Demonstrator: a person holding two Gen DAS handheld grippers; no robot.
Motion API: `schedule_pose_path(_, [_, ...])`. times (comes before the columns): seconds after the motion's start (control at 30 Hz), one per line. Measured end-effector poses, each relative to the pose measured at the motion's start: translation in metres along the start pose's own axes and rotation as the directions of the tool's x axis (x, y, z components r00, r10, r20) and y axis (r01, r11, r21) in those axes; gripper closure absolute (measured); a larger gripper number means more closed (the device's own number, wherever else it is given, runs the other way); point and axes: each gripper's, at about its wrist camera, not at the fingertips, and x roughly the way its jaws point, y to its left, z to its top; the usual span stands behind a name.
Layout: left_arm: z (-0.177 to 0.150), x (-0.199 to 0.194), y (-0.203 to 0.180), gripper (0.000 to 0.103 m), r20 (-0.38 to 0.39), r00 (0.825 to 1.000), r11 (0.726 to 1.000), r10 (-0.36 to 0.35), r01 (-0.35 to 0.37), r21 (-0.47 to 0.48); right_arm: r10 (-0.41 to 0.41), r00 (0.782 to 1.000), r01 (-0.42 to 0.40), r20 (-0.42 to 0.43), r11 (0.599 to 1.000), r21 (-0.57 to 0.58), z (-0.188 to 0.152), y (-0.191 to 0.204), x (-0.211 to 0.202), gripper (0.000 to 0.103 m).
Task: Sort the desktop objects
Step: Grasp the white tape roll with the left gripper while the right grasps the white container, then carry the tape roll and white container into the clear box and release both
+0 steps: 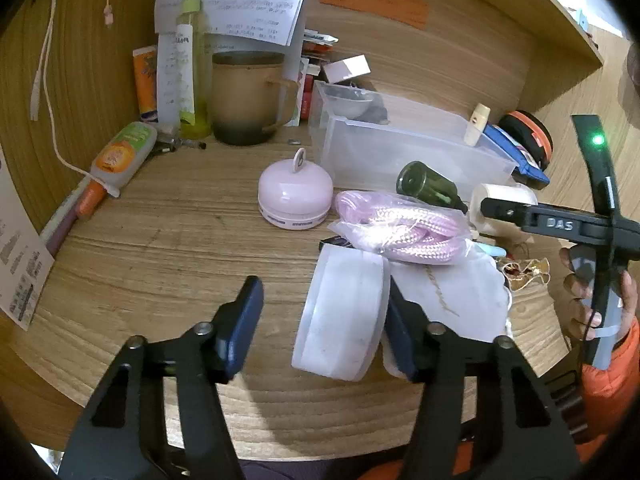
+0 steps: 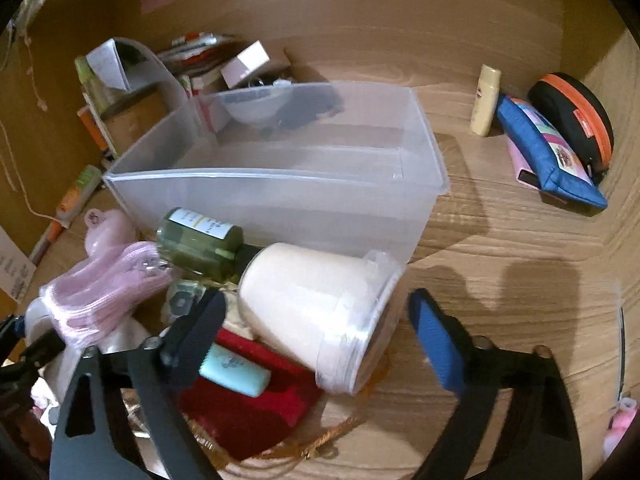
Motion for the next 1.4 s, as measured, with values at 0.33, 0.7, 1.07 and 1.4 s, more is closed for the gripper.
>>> schedule_pose_path(0.33, [0.006, 0.005, 0.018, 0.072, 0.002, 0.997, 0.996, 0.074, -0.074, -0.044, 0.002, 1.0, -0.002, 0.007, 1.0, -0.006, -0.005, -0.009, -0.004, 0.031])
schedule_pose_path(0.7, [0.03, 0.004, 0.017, 0.074, 0.038, 0.994, 0.991, 0.104, -0.1, -0.091, 0.051, 0.997, -0.053, 0.051, 0.998, 0.035, -0.003, -0.02, -0.024, 0.039])
schedule_pose_path(1.07, [0.067, -0.014, -0.012, 0.074, 0.124, 0.989, 0.997, 0.077, -0.074, -0.031, 0.085, 0.983, -0.089, 0.163, 0.996, 0.018, 0.01, -0.027, -0.063, 0.04])
schedule_pose_path(1.4, [0.113, -0.011, -0.028, 0.074, 0.136, 0.991, 1.0, 0.017, -0.019, 0.014, 0.111, 0.97, -0.113, 0.215, 0.994, -0.004, 0.031, -0.029, -0.073, 0.04])
